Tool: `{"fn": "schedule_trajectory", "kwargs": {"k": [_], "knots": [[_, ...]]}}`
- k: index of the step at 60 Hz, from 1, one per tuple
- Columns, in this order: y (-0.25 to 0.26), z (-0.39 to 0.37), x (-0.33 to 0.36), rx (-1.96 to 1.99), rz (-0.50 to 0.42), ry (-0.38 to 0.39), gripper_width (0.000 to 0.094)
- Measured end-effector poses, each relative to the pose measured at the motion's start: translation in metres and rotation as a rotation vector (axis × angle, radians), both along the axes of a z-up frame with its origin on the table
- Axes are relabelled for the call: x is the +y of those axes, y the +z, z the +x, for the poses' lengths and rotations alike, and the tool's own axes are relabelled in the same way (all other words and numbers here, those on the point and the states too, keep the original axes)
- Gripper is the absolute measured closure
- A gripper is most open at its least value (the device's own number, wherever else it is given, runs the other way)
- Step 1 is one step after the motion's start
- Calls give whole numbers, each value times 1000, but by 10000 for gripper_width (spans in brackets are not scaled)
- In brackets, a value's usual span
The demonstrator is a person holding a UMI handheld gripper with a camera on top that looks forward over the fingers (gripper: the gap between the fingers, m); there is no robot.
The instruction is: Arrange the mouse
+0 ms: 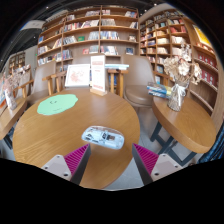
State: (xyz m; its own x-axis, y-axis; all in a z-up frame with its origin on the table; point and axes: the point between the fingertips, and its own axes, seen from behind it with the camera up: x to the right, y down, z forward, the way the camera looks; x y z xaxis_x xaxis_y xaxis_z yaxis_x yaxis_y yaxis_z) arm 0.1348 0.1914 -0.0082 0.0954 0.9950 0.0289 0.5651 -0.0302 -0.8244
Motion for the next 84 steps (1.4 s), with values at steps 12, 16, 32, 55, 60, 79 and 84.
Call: {"fn": "schedule_trajectory", "kwargs": {"k": [12,16,32,55,60,79,84], "knots": [[-7,-27,3,-14,-15,3,81],[-7,-39,5,-22,-18,3,79],[-9,-90,27,-48,-24,-45,85],[-9,-92,35,-76,-3,-125,524],[11,-92,26,-62,-30,-132,544],[133,-183,-116,78,-73,-34,544],[128,-214,-171,73,-85,2,546]]}}
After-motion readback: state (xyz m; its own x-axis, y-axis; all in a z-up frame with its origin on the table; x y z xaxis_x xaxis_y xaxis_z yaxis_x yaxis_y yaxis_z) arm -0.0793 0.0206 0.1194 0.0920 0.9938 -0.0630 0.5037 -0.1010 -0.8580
